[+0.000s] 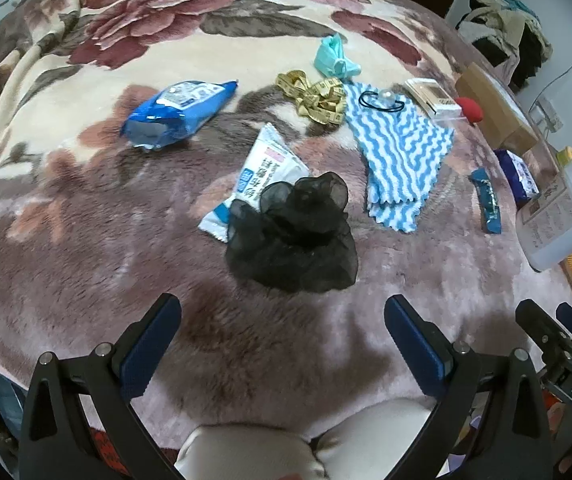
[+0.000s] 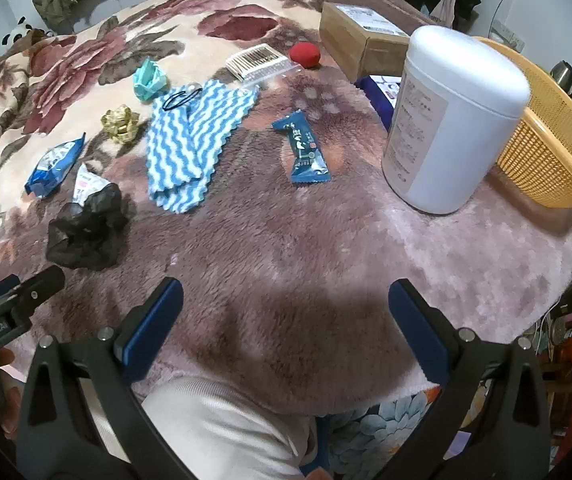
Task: Organize soft objects
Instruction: 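Grasp the dark blue snack packet with the right tool while the left tool grasps the black mesh scrunchie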
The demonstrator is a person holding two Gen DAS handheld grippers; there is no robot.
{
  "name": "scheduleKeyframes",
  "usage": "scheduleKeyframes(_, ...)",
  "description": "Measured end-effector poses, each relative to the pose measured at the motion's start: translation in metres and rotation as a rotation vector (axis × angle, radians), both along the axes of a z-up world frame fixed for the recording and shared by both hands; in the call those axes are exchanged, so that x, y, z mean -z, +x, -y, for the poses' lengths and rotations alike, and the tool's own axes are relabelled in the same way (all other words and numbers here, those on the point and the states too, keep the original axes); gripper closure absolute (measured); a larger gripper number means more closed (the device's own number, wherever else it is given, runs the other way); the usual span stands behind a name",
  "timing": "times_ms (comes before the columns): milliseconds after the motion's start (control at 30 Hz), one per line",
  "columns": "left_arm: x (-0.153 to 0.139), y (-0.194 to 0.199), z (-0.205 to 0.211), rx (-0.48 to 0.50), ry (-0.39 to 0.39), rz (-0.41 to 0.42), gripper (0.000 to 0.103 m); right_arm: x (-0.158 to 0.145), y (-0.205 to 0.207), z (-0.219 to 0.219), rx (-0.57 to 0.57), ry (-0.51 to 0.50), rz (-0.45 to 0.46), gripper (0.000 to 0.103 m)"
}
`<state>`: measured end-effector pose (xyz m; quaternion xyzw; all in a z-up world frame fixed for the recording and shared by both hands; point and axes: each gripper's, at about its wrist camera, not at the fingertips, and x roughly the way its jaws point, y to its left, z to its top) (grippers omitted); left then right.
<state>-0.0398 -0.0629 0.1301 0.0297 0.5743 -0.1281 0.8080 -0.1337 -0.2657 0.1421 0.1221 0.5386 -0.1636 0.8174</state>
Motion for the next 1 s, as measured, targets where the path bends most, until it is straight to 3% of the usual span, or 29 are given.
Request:
scheduleKeyframes(200, 0.02, 0.02, 0.013, -0.002, 0.007, -0.032, 0.002, 0.01, 0.025, 0.01, -0.02, -0.012, -0.002, 0.0)
scheduleKeyframes(367, 0.03, 0.032, 0.02, -0.006, 0.013, -0.044, 0.003, 0.018, 0.063, 0.015, -0.039, -0.126, 0.0, 0.0)
scheduleKeyframes(533, 0.034, 0.035, 0.023, -0.001, 0.018, -0.05, 0.003, 0.037, 0.1, 0.03, 0.02, -0.198, -0.007, 0.003)
scheduleKeyframes(700, 0.04, 0.039, 0.026, -0.005, 0.021, -0.066, 0.006, 0.061, 0.121, 0.043, 0.082, -0.164, -0.043, 0.02)
scheduleKeyframes(767, 0.042, 0.041, 0.026, -0.011, 0.007, -0.078, 0.011, 0.068, 0.122, 0.046, 0.083, -0.095, -0.043, 0.05)
scheduleKeyframes(800, 0.042, 0.041, 0.027, -0.013, -0.001, -0.08, 0.012, 0.068, 0.12, 0.046, 0.082, -0.073, -0.032, 0.055)
scheduleKeyframes(833, 0.042, 0.041, 0.026, -0.015, -0.009, -0.079, 0.015, 0.065, 0.116, 0.044, 0.074, -0.071, -0.016, 0.072)
scheduleKeyframes(867, 0.042, 0.04, 0.026, -0.016, -0.017, -0.081, 0.019, 0.062, 0.112, 0.043, 0.067, -0.067, -0.002, 0.08)
scheduleKeyframes(1000, 0.04, 0.041, 0.025, -0.012, -0.042, -0.085, 0.031, 0.054, 0.091, 0.042, 0.052, 0.092, 0.064, 0.08)
